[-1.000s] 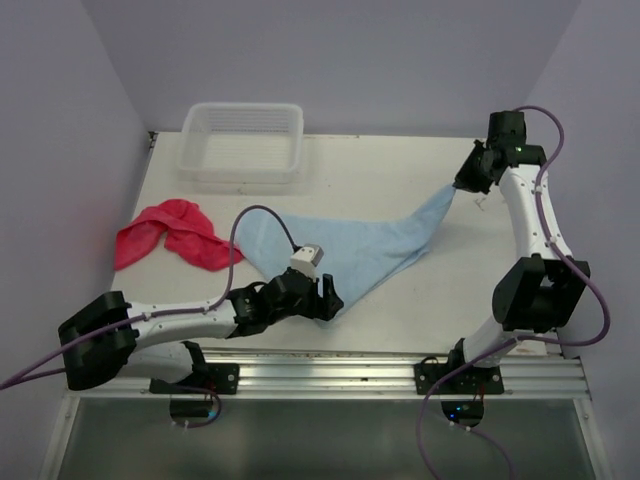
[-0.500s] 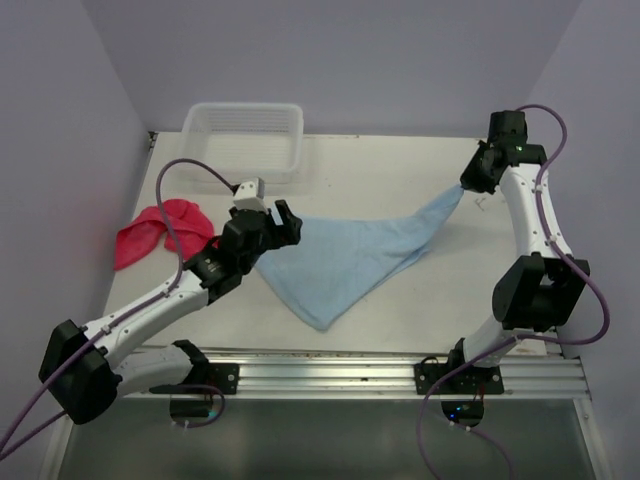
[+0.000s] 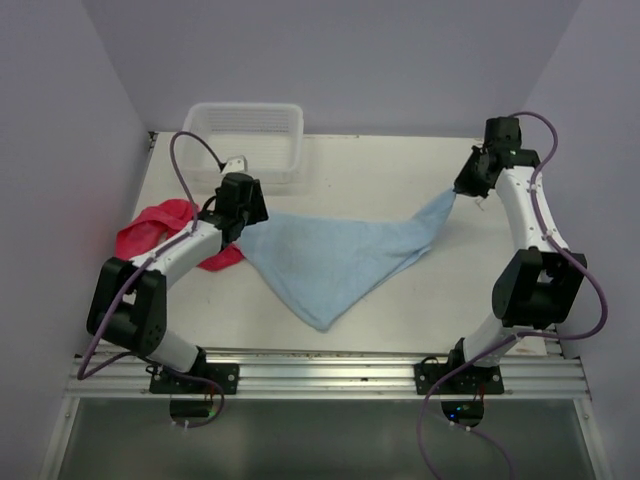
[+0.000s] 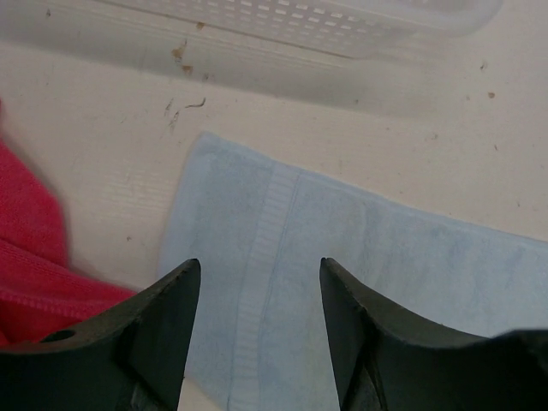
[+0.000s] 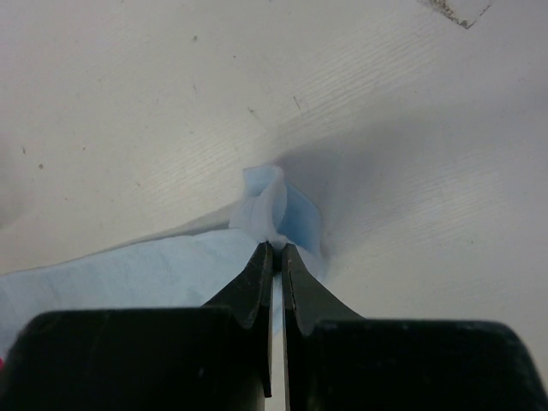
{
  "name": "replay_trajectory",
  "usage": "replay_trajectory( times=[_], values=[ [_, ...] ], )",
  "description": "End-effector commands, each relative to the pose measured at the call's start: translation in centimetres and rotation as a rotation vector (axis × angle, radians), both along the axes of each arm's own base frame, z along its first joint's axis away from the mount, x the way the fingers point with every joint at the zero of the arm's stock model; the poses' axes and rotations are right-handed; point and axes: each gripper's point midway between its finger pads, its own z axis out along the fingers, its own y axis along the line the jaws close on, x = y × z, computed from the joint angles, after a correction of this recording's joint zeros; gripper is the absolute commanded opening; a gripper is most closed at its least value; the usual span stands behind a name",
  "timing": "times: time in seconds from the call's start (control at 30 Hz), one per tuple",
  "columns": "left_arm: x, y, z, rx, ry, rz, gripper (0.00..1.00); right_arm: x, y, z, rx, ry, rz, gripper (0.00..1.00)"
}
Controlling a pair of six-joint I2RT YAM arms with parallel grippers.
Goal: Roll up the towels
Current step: Flatten the towel
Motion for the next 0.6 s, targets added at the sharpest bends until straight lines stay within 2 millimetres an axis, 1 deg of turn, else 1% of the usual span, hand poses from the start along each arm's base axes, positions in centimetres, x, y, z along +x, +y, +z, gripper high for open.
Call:
replay_trajectory(
  times=[0.0, 0.03, 0.07, 0.13, 0.17, 0.2, 0.3, 0.4, 0.43, 0.57],
  values=[
    [2.8, 0.4, 0.3, -0.002, -0.006, -0.008, 0.62, 1.2, 0.6, -0.4, 0.035, -0.040, 0.030, 0.00],
    [3.4, 0.5, 0.2, -0.007, -0.008, -0.001, 0.63, 1.2, 0.5, -0.6, 0.036, -0.032, 0.030, 0.00],
    [4.1, 0.4, -0.4, -0.007, 0.002, -0.001, 0.63, 1.2, 0.5, -1.0, 0.036, -0.026, 0.031, 0.00],
    [4.8, 0.3, -1.0, -0.002, 0.013, 0.005, 0.61, 1.3, 0.6, -1.4, 0.038, -0.020, 0.038, 0.00],
    [5.6, 0.1, -1.6, 0.009, 0.028, 0.007, 0.60, 1.4, 0.7, -1.7, 0.043, -0.015, 0.039, 0.00],
    [5.8, 0.4, -1.9, 0.024, 0.038, 0.020, 0.59, 1.4, 0.8, -1.9, 0.047, -0.012, 0.044, 0.00],
    [6.6, 0.5, -3.2, 0.051, 0.070, 0.020, 0.53, 1.5, 0.7, -2.4, 0.044, -0.004, 0.046, 0.00],
    [7.3, 0.8, -4.1, 0.060, 0.086, 0.030, 0.51, 1.7, 0.7, -2.9, 0.046, 0.000, 0.048, 0.00],
    [7.5, 1.2, -4.3, 0.062, 0.091, 0.037, 0.49, 1.8, 0.8, -3.0, 0.051, 0.001, 0.053, 0.00],
    [8.1, 2.1, -5.6, 0.061, 0.121, 0.053, 0.49, 2.0, 0.8, -3.3, 0.052, 0.003, 0.052, 0.00]
  ],
)
